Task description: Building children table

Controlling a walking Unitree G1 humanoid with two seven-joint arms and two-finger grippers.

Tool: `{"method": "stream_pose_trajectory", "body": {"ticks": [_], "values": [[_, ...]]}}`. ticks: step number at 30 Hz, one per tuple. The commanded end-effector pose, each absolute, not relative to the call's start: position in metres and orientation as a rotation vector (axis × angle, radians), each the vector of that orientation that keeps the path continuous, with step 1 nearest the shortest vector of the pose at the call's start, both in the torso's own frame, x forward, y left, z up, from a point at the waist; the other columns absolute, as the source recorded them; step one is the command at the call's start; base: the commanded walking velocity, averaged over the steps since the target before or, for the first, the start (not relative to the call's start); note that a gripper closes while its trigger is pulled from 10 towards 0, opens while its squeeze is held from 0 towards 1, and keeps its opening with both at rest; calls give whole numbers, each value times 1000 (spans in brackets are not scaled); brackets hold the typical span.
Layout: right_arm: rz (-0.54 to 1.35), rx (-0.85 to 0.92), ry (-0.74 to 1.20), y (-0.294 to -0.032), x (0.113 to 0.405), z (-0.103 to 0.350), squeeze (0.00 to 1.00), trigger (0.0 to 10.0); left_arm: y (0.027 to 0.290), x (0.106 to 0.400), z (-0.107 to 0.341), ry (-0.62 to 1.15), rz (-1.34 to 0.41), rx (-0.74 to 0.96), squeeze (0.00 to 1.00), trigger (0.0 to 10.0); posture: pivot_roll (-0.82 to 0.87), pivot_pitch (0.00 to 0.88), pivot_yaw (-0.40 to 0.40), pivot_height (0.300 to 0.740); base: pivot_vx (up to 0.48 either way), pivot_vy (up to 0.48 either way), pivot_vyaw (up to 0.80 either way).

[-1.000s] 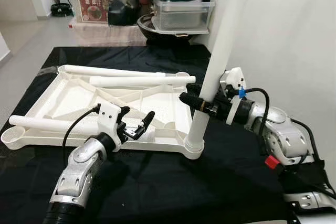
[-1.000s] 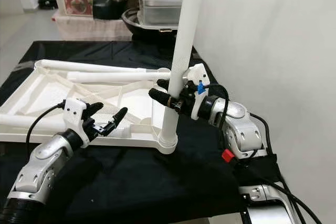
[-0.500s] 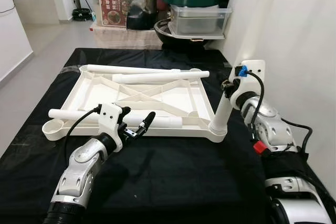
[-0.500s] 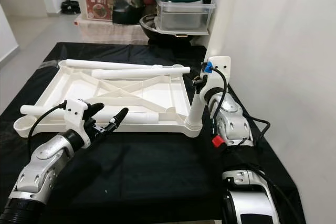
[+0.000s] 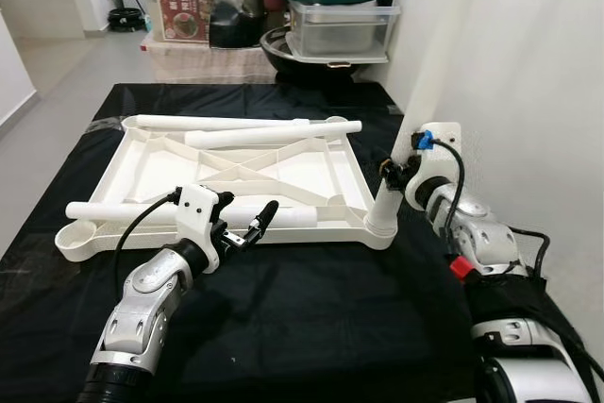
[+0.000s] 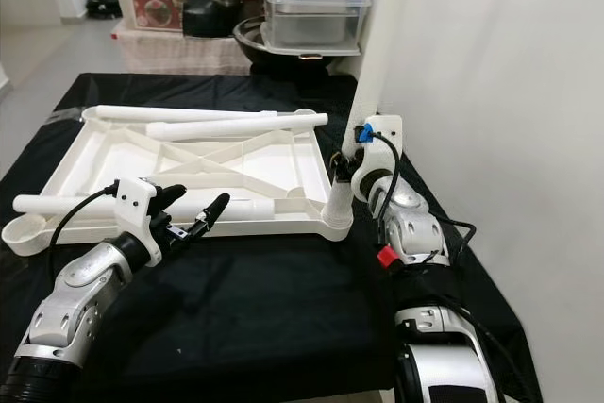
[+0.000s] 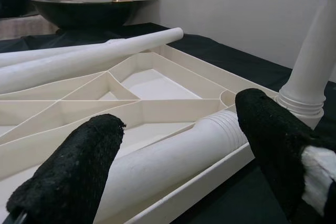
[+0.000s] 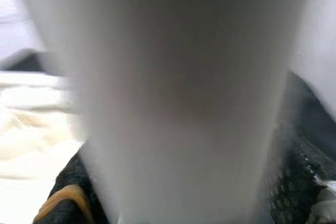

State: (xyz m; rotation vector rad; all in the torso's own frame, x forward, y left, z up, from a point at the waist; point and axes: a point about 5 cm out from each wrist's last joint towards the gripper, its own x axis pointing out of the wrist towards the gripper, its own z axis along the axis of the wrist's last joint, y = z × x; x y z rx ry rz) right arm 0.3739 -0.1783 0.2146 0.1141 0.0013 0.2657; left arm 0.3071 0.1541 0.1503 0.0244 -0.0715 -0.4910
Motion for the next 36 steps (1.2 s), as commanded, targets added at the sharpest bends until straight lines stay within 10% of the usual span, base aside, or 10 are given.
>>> {"method": "stream_pose_trajectory", "body": {"ticks": [1, 6, 10, 11, 13, 14, 22, 27, 35, 36], "values": [[464, 174, -68, -162, 366, 231, 0, 10000, 153, 307, 146, -53, -495, 31, 0, 10000, 11, 0, -93, 740, 0, 0, 0], [1013, 171, -68, -119, 320, 229, 0, 10000, 152, 308, 148, -58, -498, 30, 0, 10000, 17, 0, -98, 740, 0, 0, 0], [1014, 172, -57, -118, 320, 227, 0, 10000, 152, 308, 148, -59, -498, 30, 0, 10000, 17, 0, -98, 740, 0, 0, 0], [1013, 174, -38, -115, 320, 220, 0, 6431, 154, 307, 148, -57, -494, 32, 0, 10000, 20, 0, -101, 740, 0, 0, 0], [1021, 175, -32, -115, 320, 219, 0, 5451, 155, 306, 147, -56, -493, 32, 0, 10000, 23, 0, -101, 740, 0, 0, 0], [1009, 177, -17, -115, 321, 216, 0, 0, 155, 306, 147, -54, -491, 33, 0, 10000, 23, 0, -100, 740, 0, 0, 0], [692, 179, 96, -135, 347, 198, 0, 0, 155, 305, 146, -52, -491, 32, 0, 10000, 19, 0, -100, 740, 0, 0, 0], [53, 159, 193, -191, 371, 177, 0, 0, 154, 306, 147, -53, -493, 31, 0, 10000, 16, 0, -95, 740, 0, 0, 0], [-182, 214, 248, -207, 364, 159, 0, 0, 153, 306, 147, -53, -493, 30, 0, 10000, 13, 0, -95, 740, 0, 0, 0], [-126, 211, 268, -196, 366, 158, 0, 7137, 153, 306, 147, -53, -494, 28, 0, 10000, 11, 0, -94, 740, 0, 0, 0]]}}
